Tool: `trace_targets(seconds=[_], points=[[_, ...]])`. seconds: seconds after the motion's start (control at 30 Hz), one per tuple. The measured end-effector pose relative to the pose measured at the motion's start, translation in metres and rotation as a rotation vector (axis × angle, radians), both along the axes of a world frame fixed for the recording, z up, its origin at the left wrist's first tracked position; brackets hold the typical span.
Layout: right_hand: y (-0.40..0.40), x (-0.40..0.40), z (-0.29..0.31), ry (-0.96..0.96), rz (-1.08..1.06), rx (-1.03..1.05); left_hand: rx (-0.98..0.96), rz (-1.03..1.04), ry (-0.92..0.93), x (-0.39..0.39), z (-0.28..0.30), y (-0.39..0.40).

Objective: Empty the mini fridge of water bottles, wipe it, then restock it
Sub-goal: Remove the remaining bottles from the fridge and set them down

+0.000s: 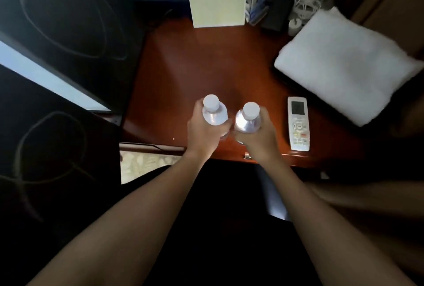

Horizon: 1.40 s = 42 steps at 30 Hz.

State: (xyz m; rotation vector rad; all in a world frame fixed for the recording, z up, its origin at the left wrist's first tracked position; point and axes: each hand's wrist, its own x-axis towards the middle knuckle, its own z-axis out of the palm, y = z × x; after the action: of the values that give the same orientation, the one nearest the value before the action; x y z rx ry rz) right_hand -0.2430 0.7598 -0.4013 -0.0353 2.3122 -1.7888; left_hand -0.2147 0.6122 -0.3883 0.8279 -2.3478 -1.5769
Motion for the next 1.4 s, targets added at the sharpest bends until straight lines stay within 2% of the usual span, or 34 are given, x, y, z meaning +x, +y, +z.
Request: trace_targets(seconds=[0.1,0.3,0.43,0.6,0.73,0.83,0.93,1.0,1.1,1.23,1.4], points=[[-0.001,0.003,-0.013,0.068,0.012,-0.001,-0.018,-0.039,-0.011,0.003,-0.013,-0.006],[0.004,0.0,-0.044,0.032,0.068,0.068,0.012,-0.101,-0.005,0.008,-0.044,-0.01],[0.003,-0.03,-0.059,0.05,0.071,0.059,0.01,-0.076,0.018,-0.028,-0.06,-0.019],[-0.016,-0.096,-0.069,0.134,0.007,0.069,0.012,-0.029,0.134,-0.095,-0.076,-0.026],[-0.033,-0.14,-0.076,0.23,-0.043,0.078,-0.059,0.022,0.224,-0.132,-0.094,-0.026],[-0.037,-0.155,-0.08,0.236,-0.064,0.107,-0.123,0.087,0.262,-0.141,-0.095,-0.025],[-0.037,-0.158,-0.076,0.177,-0.047,0.105,-0.063,0.05,0.234,-0.141,-0.093,-0.027],[-0.036,-0.152,-0.068,0.107,-0.019,0.072,-0.018,0.026,0.201,-0.133,-0.084,-0.026],[-0.031,-0.127,-0.047,0.063,-0.084,0.043,-0.106,0.089,0.145,-0.113,-0.058,-0.018],[-0.023,-0.086,0.007,0.211,-0.109,0.117,-0.201,0.069,0.222,-0.075,0.001,-0.009],[-0.019,-0.04,0.115,0.346,0.056,-0.02,-0.221,0.029,0.333,-0.013,0.107,0.001]])
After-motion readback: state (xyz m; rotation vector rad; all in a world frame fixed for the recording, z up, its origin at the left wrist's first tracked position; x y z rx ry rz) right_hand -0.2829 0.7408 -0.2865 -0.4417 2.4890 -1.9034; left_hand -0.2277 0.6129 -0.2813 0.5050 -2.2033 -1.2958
